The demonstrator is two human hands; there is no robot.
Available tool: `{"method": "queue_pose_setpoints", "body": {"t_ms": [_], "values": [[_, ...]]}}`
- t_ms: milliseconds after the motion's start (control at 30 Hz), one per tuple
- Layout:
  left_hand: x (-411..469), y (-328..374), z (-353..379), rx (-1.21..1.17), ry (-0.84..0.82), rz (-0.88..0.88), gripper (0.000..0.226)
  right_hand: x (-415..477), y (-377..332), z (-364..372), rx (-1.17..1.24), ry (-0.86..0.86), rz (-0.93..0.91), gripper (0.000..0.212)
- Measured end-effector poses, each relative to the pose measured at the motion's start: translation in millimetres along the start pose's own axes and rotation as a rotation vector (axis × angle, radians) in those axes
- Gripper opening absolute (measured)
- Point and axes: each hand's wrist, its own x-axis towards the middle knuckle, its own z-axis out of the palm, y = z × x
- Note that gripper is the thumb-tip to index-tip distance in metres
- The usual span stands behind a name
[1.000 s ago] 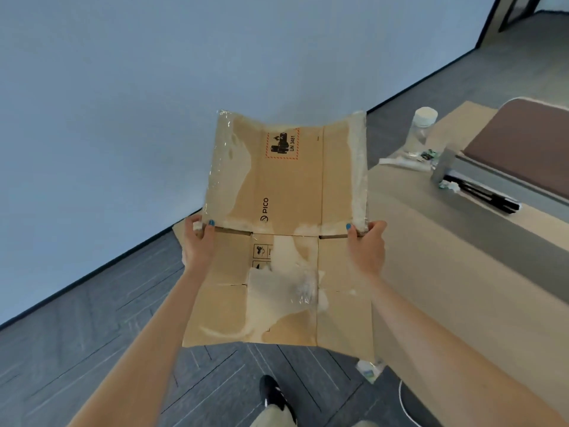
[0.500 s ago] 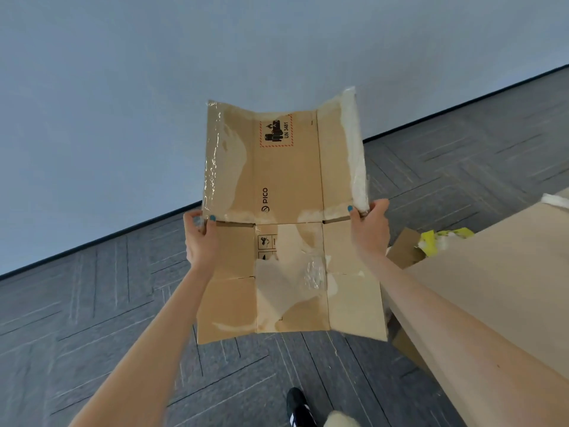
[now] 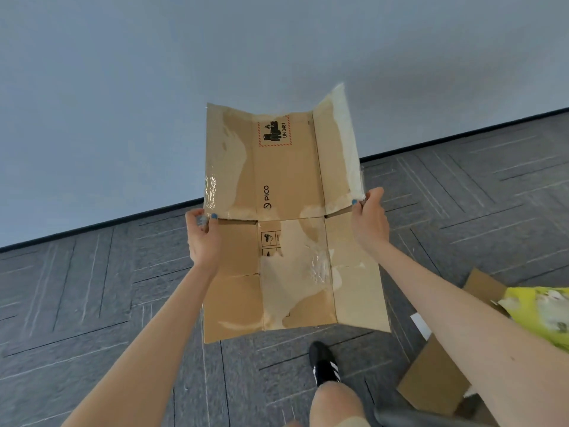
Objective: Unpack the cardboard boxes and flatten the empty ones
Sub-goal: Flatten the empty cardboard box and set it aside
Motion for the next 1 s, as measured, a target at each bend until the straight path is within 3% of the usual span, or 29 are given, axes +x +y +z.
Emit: {"method": "queue_pose_setpoints", "body": {"t_ms": [300, 500, 1000], "values": [[160, -167, 136, -0.047, 0.078, -0.020, 0.017, 138, 115, 211, -0.046, -0.056, -0.056, 0.012], [241, -257, 190, -0.035, 0.120, -0.047, 0.014, 199, 172, 319, -0.050, -0.108, -0.091, 0.015], [372, -376, 266, 0.011, 0.175, -0.092, 0.028, 290, 249, 474, -0.057, -0.193, -0.069, 0.006]]}}
